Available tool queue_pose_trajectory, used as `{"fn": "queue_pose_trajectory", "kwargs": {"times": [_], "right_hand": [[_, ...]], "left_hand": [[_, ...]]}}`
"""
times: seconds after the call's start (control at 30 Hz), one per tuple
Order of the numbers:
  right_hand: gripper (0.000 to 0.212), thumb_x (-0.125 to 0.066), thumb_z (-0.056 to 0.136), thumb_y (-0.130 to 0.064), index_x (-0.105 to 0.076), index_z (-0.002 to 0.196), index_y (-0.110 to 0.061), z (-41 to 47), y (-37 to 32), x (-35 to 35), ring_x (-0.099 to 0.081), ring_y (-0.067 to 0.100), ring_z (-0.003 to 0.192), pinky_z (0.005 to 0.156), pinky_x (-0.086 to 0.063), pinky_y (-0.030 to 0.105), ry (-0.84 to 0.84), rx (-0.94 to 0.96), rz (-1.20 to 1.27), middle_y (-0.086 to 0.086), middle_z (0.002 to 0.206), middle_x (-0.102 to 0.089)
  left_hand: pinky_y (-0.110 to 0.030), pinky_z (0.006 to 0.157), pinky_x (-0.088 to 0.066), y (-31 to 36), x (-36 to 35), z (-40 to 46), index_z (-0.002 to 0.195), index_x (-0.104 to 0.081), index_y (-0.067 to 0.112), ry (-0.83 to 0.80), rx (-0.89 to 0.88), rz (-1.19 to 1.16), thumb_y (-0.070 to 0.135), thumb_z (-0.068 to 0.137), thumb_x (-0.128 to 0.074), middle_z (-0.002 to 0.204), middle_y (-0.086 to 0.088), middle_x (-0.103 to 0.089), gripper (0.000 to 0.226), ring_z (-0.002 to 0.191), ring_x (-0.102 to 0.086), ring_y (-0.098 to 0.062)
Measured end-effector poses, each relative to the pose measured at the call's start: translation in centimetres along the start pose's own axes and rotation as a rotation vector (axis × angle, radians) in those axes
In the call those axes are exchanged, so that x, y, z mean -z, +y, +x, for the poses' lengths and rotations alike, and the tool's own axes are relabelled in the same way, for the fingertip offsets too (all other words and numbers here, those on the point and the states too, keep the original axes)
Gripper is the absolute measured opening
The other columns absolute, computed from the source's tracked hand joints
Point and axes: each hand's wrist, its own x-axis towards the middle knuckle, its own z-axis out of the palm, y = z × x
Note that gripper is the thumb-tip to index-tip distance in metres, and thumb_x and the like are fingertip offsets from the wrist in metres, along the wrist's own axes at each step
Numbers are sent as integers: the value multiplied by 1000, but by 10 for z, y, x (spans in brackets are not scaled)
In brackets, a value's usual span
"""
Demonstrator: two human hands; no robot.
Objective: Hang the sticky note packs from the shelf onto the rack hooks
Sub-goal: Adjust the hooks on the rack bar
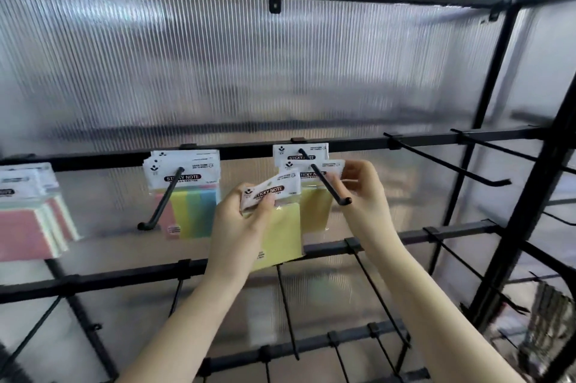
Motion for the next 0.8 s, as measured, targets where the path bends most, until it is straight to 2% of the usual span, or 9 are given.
{"fn": "queue_pose_trajectory", "kwargs": {"times": [0.07,0.27,0.37,0.43,0.5,0.6,0.7,0.77,0.8], "right_hand": [[22,-63,90,-24,-50,107,-21,6,9,-5,-57,-14,81,69,-47,8,18,-21,-12,-14,97,-59],[16,-60,92,-16,-53,106,-17,6,25,-7,-56,-1,84,70,-44,9,127,-24,-49,-12,92,-57],[11,-53,95,-8,-54,104,-15,-2,19,1,-58,5,87,71,-43,7,194,54,4,-12,91,-56],[9,-49,97,-13,-54,100,-19,-10,6,8,-60,13,84,71,-47,18,201,172,78,-13,88,-58],[10,-43,97,-22,-53,98,-25,-20,-11,14,-59,10,76,64,-47,22,155,322,154,-13,85,-59],[17,-41,99,-32,-55,96,-23,-34,-37,23,-57,10,67,57,-43,19,23,495,207,-10,81,-59],[32,-38,99,-46,-57,93,-20,-43,-57,28,-53,12,62,54,-40,21,-131,544,223,-5,76,-57],[36,-40,97,-50,-55,88,-19,-47,-64,30,-49,11,58,50,-38,23,-173,550,201,3,76,-56],[35,-44,95,-50,-54,86,-19,-49,-66,31,-49,11,56,48,-38,23,-175,541,189,5,75,-55]], "left_hand": [[-6,65,-45,-3,-2,6,82,-61,27,38,13,22,14,90,-62,76,17,-69,15,72,-62,8],[-4,61,-44,-11,-4,10,78,-61,26,137,30,77,11,89,-62,71,22,-67,19,67,-60,13],[-14,66,-49,-3,-1,4,85,-65,24,152,33,12,28,85,-68,78,21,-71,5,74,-64,3],[-22,75,-51,9,3,-4,91,-68,25,151,-10,-91,45,75,-67,88,14,-72,26,84,-66,-6],[-32,81,-51,24,6,-11,92,-71,32,151,-89,-196,47,73,-65,90,10,-72,25,89,-66,-11],[-43,77,-51,48,11,-24,91,-70,35,82,-197,-232,40,78,-64,86,9,-71,16,85,-67,-18],[-38,65,-53,64,8,-40,90,-68,26,-116,-224,-201,42,80,-67,82,4,-70,18,77,-67,-22],[-39,63,-52,71,-1,-50,88,-67,24,-182,-210,-148,51,79,-67,79,-1,-68,28,74,-65,-27],[-34,63,-52,72,-7,-54,88,-66,25,-194,-213,-117,52,80,-66,78,0,-68,28,72,-65,-24]]}}
